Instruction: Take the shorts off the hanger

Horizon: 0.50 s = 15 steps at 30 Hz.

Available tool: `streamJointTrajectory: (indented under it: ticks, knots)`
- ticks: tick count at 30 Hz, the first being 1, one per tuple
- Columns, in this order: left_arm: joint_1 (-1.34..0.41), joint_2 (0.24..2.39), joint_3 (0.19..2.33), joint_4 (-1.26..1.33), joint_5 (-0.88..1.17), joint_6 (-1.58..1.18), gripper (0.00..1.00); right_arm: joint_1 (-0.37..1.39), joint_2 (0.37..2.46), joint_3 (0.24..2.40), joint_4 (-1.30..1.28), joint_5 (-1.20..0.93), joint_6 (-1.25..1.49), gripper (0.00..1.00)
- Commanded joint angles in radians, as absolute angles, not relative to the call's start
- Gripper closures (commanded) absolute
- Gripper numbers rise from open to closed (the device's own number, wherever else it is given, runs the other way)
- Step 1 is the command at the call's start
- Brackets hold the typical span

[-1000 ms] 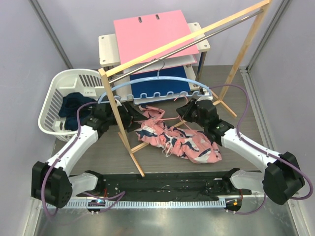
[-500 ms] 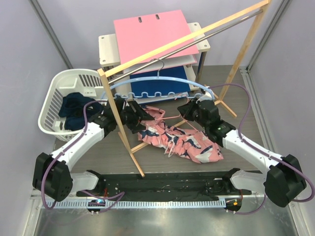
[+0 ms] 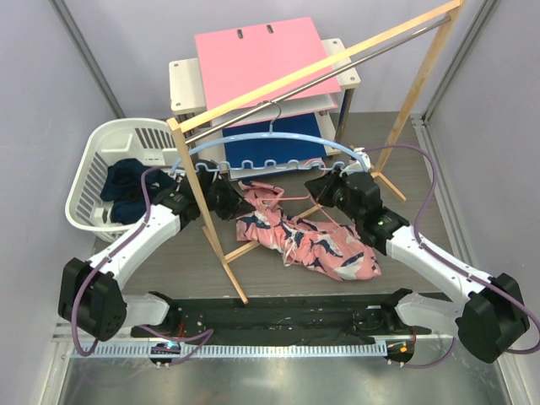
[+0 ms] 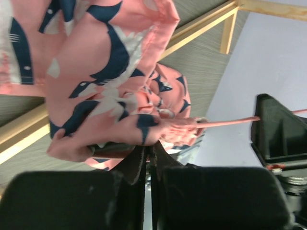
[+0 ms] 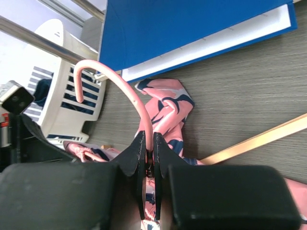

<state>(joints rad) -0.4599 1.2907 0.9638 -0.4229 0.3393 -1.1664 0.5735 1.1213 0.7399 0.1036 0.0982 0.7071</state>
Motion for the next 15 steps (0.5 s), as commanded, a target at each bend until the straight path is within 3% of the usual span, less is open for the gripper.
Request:
streamJointTrajectory:
  ticks: [1,15]
  knots:
    - [-0.465,1.241,0.996,-0.494,0.264,-1.117,1.0,0.574,1.062,0.738,0.157,0.109,0.739,0.99]
    - [-0.376,1.105,0.996,-0.627,0.12,-1.103,1.0,0.566,0.902,0.643,0.077,0.118,0.709,0.99]
